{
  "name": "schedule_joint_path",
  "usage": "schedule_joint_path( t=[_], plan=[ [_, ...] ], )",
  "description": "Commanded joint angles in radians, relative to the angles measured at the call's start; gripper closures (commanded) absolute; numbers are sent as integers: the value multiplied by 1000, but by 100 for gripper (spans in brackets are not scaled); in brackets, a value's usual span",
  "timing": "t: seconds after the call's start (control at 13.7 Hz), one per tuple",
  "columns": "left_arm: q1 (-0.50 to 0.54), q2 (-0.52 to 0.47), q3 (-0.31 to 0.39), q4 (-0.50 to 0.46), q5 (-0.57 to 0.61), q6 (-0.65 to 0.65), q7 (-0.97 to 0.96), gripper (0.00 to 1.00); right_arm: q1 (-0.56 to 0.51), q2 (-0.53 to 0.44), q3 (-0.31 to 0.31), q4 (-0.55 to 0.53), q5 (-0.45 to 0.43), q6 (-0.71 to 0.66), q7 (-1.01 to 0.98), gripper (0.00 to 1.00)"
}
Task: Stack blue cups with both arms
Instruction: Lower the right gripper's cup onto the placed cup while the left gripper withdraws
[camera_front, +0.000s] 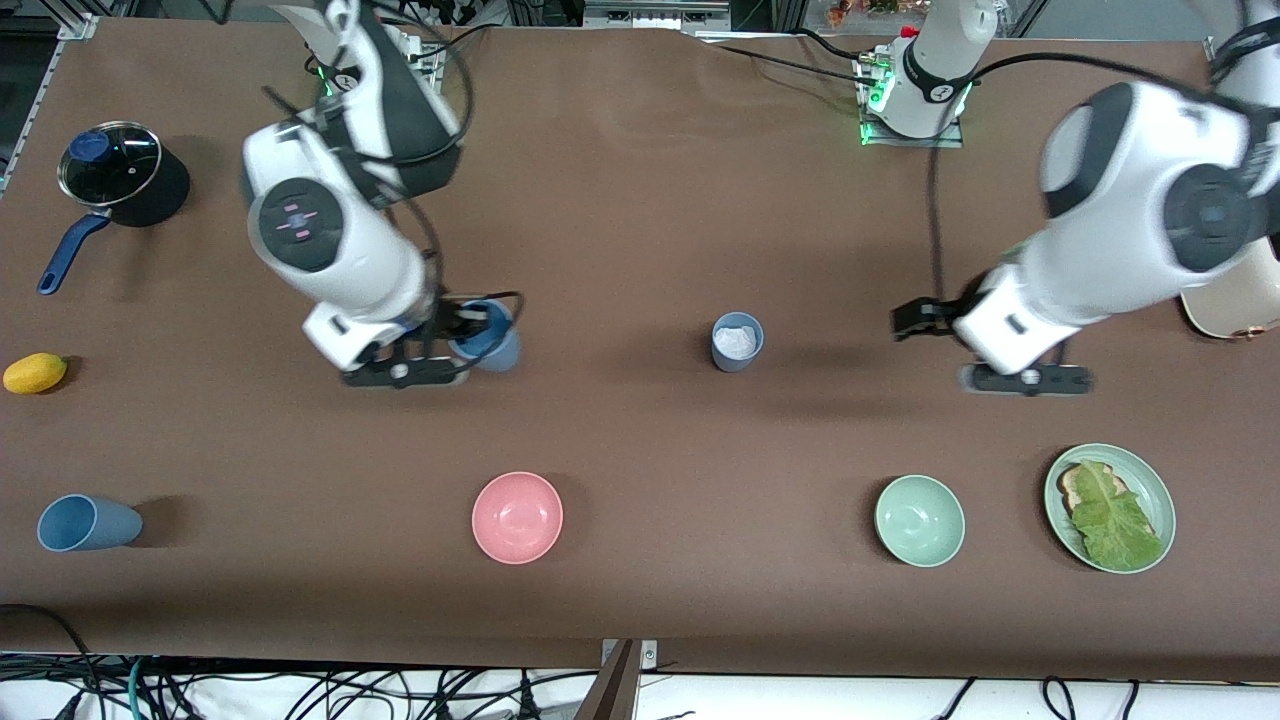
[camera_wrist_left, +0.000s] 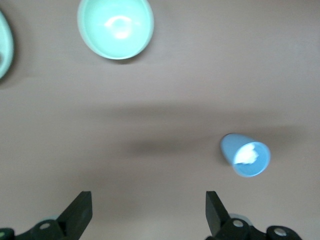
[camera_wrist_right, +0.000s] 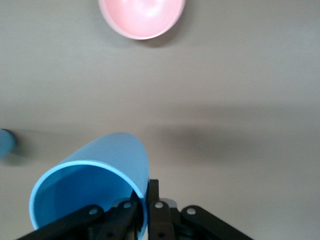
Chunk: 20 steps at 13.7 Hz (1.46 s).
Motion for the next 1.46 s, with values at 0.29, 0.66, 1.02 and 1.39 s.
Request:
schedule_joint_path(
  t=[0.29,0.66,1.02,1.39],
  plan=[
    [53,-125,48,-18,97,-46,107,0,296,188,-11,260,8,92,497,100],
    [-28,-355,149,-307,100,125,104,0,411,278,-19,261,-47,236,663,100],
    [-28,-345,137,-283,100,73,89,0,435,295,-22,263,-79,259,691,100],
    [-28,-336,137,-259,98,66,97,0,431,343,-38,301,-79,327,685,100]
  ],
)
